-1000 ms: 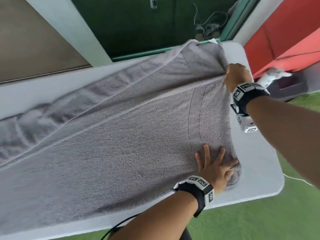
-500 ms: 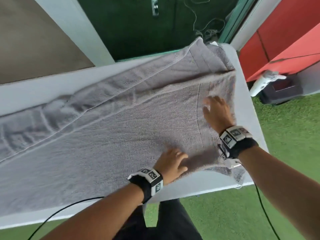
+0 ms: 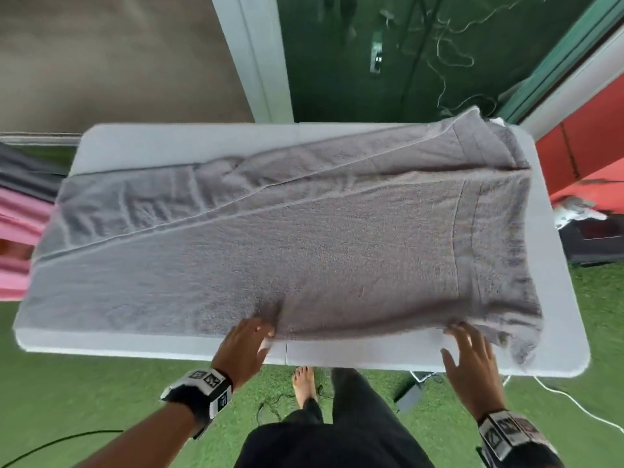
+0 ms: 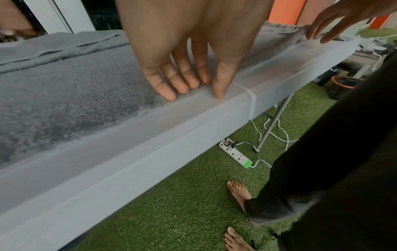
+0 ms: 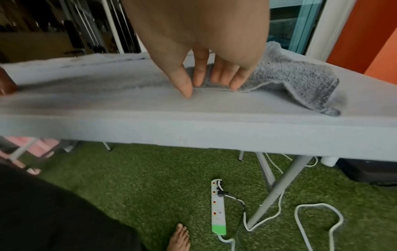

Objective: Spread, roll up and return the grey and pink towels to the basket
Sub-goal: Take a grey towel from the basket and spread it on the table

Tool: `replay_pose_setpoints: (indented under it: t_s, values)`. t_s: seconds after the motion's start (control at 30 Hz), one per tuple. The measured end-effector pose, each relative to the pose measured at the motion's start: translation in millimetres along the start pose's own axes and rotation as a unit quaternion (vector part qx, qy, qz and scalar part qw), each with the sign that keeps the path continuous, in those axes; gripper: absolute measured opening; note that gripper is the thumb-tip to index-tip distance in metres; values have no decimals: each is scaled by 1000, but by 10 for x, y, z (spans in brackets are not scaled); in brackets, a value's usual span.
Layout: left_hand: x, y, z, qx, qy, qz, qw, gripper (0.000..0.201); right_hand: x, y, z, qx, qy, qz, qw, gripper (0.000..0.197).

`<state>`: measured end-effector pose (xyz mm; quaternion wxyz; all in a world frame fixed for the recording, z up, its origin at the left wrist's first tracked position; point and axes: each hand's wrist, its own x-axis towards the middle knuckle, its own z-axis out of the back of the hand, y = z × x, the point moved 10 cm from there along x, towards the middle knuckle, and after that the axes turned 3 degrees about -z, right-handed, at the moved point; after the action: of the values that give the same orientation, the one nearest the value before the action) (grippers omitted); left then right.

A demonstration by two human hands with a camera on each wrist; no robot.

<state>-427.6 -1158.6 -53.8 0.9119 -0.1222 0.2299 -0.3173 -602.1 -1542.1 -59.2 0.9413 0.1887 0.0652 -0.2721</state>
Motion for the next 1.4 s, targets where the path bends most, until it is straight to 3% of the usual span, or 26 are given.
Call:
replay_pose_setpoints:
  t_s: [0.13, 0.3, 0.43, 0.57, 0.7, 0.83, 1.1, 1.23, 1.4]
  values:
    - [8, 25, 66, -28, 4, 0, 1000, 25, 231, 18, 20, -30, -37, 11, 999, 49]
    - [12, -48, 165, -25, -8, -43, 999, 14, 439, 125, 166, -25, -69, 13, 997, 29]
    - [12, -124, 182, -6, -19, -82, 996, 20, 579, 140, 149, -43, -22, 25, 999, 24]
    - [83, -172, 247, 23, -28, -53, 998, 14, 643, 34, 73, -59, 40, -8, 997, 23]
    - [14, -309, 239, 0, -41, -10, 999, 8, 407, -393, 208, -57, 7, -35, 998, 27]
    - [-128, -505, 136, -19, -53, -12, 998, 18, -68, -727, 380, -47, -37, -32, 998, 15]
    - [-354, -644, -17, -68, -36, 18, 997, 21, -725, -1017, 274, 25, -17, -72, 997, 18]
    - [-460, -657, -158, -118, -7, 26, 993, 19, -782, -1013, 35, 50, 71, -110, 990, 31]
    - [-656, -382, -347, -132, 10, 69, 989, 24, -683, -33, -426, 96, 197, -18, 975, 23]
